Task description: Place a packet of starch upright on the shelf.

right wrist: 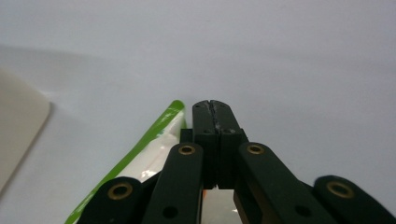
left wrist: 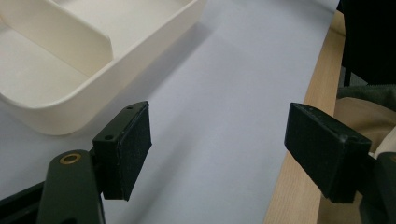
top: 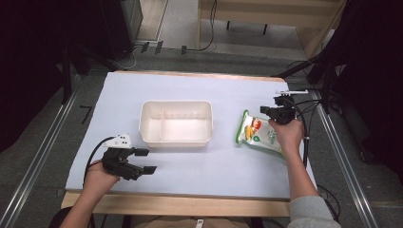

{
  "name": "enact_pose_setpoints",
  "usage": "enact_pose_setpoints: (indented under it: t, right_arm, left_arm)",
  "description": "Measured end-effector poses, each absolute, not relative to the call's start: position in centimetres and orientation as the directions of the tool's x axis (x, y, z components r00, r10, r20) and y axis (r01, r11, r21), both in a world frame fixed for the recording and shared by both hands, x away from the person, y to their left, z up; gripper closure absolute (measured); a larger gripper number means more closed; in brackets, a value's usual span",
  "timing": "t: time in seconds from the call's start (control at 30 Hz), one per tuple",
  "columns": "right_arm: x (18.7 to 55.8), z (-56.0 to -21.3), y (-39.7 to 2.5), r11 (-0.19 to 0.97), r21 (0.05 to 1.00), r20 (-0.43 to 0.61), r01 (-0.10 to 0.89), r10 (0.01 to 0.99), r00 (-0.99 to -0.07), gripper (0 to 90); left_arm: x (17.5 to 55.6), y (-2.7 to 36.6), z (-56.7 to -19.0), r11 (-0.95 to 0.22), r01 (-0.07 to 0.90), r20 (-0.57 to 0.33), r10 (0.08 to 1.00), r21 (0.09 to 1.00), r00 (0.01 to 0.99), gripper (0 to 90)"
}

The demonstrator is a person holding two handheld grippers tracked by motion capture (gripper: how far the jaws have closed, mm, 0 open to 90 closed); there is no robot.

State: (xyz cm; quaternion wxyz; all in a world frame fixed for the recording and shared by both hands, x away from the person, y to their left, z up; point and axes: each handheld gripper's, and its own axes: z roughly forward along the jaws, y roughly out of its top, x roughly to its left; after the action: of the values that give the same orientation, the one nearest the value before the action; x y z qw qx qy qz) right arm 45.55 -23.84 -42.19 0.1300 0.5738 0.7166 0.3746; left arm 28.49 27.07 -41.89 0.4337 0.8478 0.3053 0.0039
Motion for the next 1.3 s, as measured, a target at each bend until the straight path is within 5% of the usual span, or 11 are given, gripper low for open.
enact_pose_setpoints:
  t: [0.1, 0.4, 1.3]
  right_arm:
    - [47.0, -43.3, -24.1, 0.038, 0.632, 0.311, 0.774, 0.902, -0.298, 90.0]
    - [48.9, -46.1, -22.2, 0.117, 0.564, 0.267, 0.818, 0.911, -0.315, 90.0]
    - [47.4, -46.0, -19.0, 0.221, 0.537, 0.295, 0.814, 0.855, -0.427, 90.0]
  left_arm:
    - [28.2, 27.3, -41.8, -0.437, 0.517, -0.255, 0.528, 0.736, 0.81, 23.6]
    - [28.0, 27.5, -42.0, -0.43, 0.528, -0.259, 0.541, 0.732, 0.8, 23.6]
    - [28.0, 27.6, -42.0, -0.437, 0.53, -0.255, 0.545, 0.726, 0.799, 23.7]
